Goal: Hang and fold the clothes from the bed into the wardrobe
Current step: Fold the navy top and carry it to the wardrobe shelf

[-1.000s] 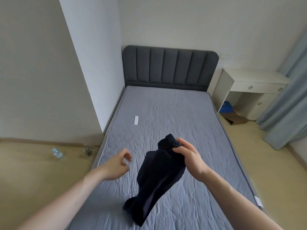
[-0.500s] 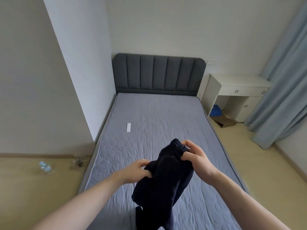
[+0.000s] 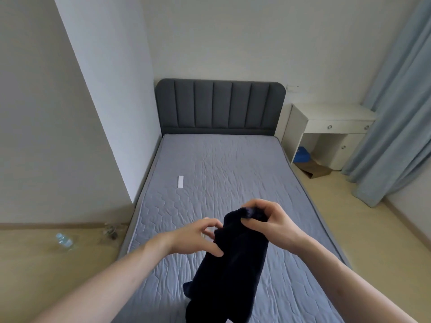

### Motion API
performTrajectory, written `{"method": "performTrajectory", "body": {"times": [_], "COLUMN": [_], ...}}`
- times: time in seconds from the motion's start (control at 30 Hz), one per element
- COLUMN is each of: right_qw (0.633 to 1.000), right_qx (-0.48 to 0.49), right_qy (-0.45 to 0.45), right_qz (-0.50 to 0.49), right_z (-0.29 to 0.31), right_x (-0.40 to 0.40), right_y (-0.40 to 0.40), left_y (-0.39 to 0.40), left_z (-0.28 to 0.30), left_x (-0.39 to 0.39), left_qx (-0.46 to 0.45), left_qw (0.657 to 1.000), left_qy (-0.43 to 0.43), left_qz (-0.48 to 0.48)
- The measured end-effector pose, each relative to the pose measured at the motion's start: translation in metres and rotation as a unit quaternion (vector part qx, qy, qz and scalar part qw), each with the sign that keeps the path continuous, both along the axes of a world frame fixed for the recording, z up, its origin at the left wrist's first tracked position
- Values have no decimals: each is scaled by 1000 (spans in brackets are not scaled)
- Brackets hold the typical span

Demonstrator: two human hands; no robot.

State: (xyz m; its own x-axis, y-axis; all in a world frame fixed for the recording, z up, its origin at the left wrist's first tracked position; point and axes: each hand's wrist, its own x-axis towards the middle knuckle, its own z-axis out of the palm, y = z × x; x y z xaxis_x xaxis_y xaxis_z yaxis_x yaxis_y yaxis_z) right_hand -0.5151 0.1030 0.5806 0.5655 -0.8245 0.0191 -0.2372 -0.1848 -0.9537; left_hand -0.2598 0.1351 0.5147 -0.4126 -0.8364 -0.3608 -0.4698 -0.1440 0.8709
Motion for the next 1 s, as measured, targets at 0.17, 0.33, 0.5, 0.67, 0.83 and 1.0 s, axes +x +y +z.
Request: {"method": "performTrajectory", "body": {"times": [0.17, 0.33, 0.5, 0.67, 0.83, 1.0], "right_qw": [997, 996, 999, 992, 982, 965], "right_qx": [-54, -58, -20, -43, -47, -20], "right_qy": [63, 69, 44, 115, 181, 258], "right_qz": [2, -22, -24, -7, -27, -41], "right_z": [-2, -17, -27, -45, -77, -123], "right_x": [-2, -4, -10, -15, -31, -54], "right_y": [1, 5, 8, 12, 14, 14], "left_y": [4, 8, 18, 14, 16, 35], "left_z": [3, -11, -32, -47, -73, -107], "left_x": [18, 28, 36, 40, 47, 50], "left_qx": [-142, -154, -192, -231, -238, -84], "left_qw": [985, 975, 937, 852, 849, 946], "left_qy": [-97, -158, -292, -466, -469, -311], "left_qz": [27, -1, -12, -63, -55, 39]}}
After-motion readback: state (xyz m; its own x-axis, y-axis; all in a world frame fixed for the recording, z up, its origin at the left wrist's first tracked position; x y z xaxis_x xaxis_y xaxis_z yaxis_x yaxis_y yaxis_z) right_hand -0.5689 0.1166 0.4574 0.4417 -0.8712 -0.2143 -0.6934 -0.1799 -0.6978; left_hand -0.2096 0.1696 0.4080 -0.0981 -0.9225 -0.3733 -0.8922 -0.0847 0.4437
